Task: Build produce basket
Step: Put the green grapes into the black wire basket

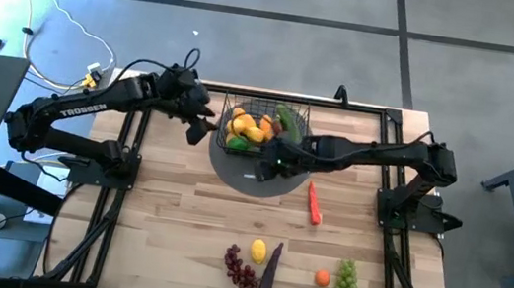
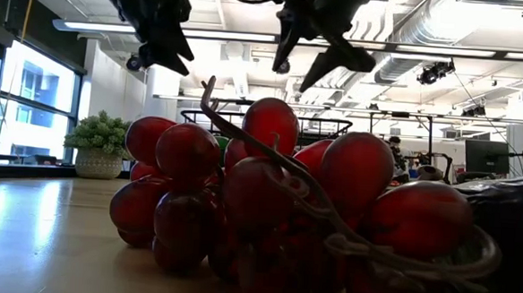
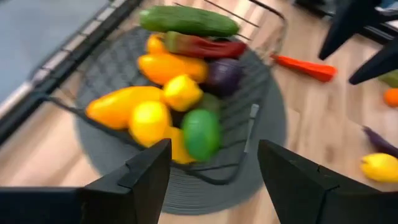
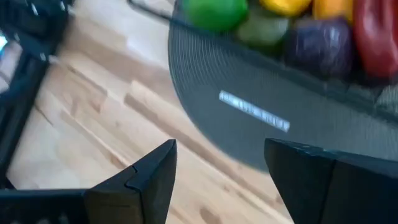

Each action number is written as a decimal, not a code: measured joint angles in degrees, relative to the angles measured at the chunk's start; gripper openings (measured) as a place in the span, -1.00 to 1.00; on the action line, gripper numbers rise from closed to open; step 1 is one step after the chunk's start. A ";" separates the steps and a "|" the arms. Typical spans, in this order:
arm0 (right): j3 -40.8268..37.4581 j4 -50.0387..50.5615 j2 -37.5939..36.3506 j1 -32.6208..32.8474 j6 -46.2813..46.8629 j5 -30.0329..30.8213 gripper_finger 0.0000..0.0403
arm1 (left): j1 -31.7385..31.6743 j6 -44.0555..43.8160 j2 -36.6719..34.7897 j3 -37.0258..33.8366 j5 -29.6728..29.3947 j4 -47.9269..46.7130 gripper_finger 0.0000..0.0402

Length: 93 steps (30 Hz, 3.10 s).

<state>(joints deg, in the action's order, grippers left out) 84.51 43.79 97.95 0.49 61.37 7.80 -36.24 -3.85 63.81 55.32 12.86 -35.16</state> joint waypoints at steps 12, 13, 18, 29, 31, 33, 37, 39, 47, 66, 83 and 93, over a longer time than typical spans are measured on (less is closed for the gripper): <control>0.00 6.57 0.00 7.02 1.70 -4.06 0.11 | 13.80 -8.36 0.00 0.00 -0.56 0.03 0.13; 0.00 6.63 0.00 7.44 1.69 -5.05 0.11 | 14.87 -9.99 0.00 -0.01 -0.91 0.04 0.13; 0.00 8.40 0.00 9.92 1.67 -8.33 0.11 | 20.06 -17.83 0.00 -0.01 -1.50 0.04 0.13; 0.00 16.76 0.00 17.07 1.79 -8.57 0.12 | 34.74 -30.41 0.00 0.01 -8.16 0.07 0.13; 0.00 18.01 0.00 18.42 2.80 -9.30 0.12 | 36.95 -32.35 0.00 0.01 -9.79 0.07 0.13; 0.00 19.56 0.00 19.89 3.88 -9.56 0.12 | 38.95 -34.07 0.00 0.00 -11.23 0.07 0.13; 0.00 24.53 0.00 22.90 9.92 -9.84 0.12 | 42.18 -35.56 0.00 0.01 -13.68 0.09 0.13; 0.00 26.70 0.00 24.27 13.92 -9.84 0.12 | 43.34 -36.53 0.00 0.01 -15.13 0.09 0.13; 0.00 32.00 0.00 29.23 24.98 -9.82 0.12 | 44.97 -35.62 0.00 -0.01 -16.76 -1.47 0.13; 0.00 36.26 0.67 43.62 54.65 -8.24 0.12 | 44.97 -35.62 0.00 0.00 -16.76 -3.19 0.13; -0.04 35.83 7.34 50.70 64.97 -10.41 0.12 | 44.97 -36.55 0.02 0.00 -16.52 -3.11 0.13; -0.04 34.66 11.98 52.96 69.35 -11.30 0.12 | 44.97 -37.56 0.02 0.01 -15.50 -3.13 0.13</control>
<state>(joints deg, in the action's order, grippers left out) 84.47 78.46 109.93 53.46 130.72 -3.51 8.73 -41.41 63.83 55.33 -2.64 -38.28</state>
